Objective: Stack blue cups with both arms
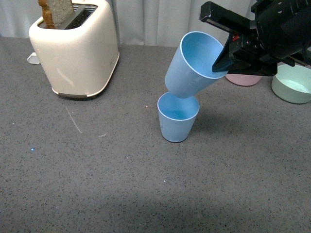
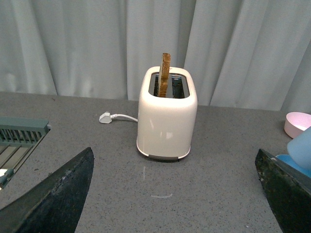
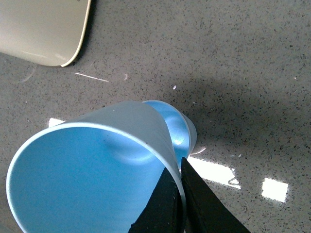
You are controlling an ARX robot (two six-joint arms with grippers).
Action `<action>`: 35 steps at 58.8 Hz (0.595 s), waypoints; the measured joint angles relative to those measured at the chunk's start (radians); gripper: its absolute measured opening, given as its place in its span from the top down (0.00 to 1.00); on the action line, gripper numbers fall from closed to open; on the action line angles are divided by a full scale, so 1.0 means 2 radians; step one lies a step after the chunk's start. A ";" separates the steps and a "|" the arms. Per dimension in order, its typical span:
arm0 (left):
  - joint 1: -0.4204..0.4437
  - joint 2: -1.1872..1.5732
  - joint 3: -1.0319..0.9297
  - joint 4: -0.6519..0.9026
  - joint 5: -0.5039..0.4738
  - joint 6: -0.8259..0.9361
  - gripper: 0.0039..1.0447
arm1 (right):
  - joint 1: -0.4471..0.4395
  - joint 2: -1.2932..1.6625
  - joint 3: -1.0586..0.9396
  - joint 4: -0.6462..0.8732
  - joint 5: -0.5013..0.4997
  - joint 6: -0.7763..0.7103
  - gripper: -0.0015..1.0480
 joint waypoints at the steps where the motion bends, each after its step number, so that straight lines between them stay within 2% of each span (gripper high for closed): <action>1: 0.000 0.000 0.000 0.000 0.000 0.000 0.06 | 0.000 0.001 0.000 -0.001 0.000 0.000 0.99; 17: 0.000 0.000 0.000 0.000 0.000 0.000 0.06 | 0.004 0.012 0.002 -0.003 0.001 -0.002 0.97; 35: 0.000 0.000 0.000 0.000 0.000 0.000 0.06 | 0.002 0.013 0.002 0.023 0.014 -0.020 0.50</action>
